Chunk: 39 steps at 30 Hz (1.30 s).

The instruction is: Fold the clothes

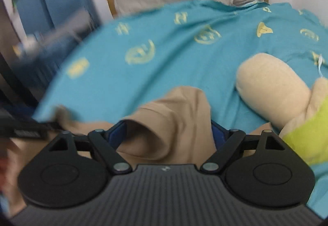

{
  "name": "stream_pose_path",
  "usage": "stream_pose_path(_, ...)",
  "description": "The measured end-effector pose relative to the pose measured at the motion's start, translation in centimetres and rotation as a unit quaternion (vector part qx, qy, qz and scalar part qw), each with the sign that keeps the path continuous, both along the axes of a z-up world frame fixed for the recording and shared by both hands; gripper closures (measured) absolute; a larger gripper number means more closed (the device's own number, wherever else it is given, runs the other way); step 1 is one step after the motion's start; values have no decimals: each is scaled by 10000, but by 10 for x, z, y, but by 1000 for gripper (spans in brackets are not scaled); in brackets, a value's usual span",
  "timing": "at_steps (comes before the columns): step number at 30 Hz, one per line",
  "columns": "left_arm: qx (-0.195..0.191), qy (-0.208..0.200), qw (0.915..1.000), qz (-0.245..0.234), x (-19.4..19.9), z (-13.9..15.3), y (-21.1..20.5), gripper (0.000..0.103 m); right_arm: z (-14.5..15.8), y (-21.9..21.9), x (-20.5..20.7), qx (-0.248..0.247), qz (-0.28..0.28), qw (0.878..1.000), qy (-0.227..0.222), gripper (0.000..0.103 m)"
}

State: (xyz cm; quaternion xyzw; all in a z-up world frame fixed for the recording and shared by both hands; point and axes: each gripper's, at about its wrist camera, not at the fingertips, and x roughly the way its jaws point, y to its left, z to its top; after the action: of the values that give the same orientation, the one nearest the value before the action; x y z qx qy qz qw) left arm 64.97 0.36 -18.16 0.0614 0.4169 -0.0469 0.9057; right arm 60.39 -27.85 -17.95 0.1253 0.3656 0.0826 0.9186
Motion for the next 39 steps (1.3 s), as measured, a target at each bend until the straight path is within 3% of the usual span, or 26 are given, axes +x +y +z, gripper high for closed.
stream_pose_path(4,-301,-592,9978,20,-63,36,9,0,33,-1,-62,196,-323,9977,-564,18)
stream_pose_path(7,-521,-1020,9934,70,-126,66,16,0,50,9,-124,-136,-409,9965,-711,18)
stream_pose_path(11,-779,-1261,9888,170,-212,97,29,0,69,15,-209,-101,-534,9946,-887,18)
stream_pose_path(16,-748,-1645,9830,334,-327,160,20,0,104,24,-305,-163,-628,9913,-1149,18)
stream_pose_path(20,-808,-1845,9790,313,-403,184,18,0,127,31,-371,-265,-599,9883,-1380,18)
stream_pose_path(23,-840,-1922,9775,236,-453,181,18,0,128,31,-408,-190,-637,9873,-1445,18)
stream_pose_path(26,-1136,-1651,9790,365,-478,162,27,0,119,25,-436,-80,-730,9870,-1427,18)
stream_pose_path(32,-1977,-936,9717,888,-477,113,72,0,105,5,-448,65,-1067,9860,-1282,18)
stream_pose_path(35,-2347,-598,9578,1546,-453,83,103,1,101,-7,-446,333,-1331,9830,-1218,18)
stream_pose_path(37,-2523,-454,9345,2470,-437,68,126,1,97,-13,-445,484,-1468,9814,-1139,18)
stream_pose_path(39,-2994,-415,9072,2927,-418,53,145,2,93,-18,-442,594,-1566,9802,-1056,18)
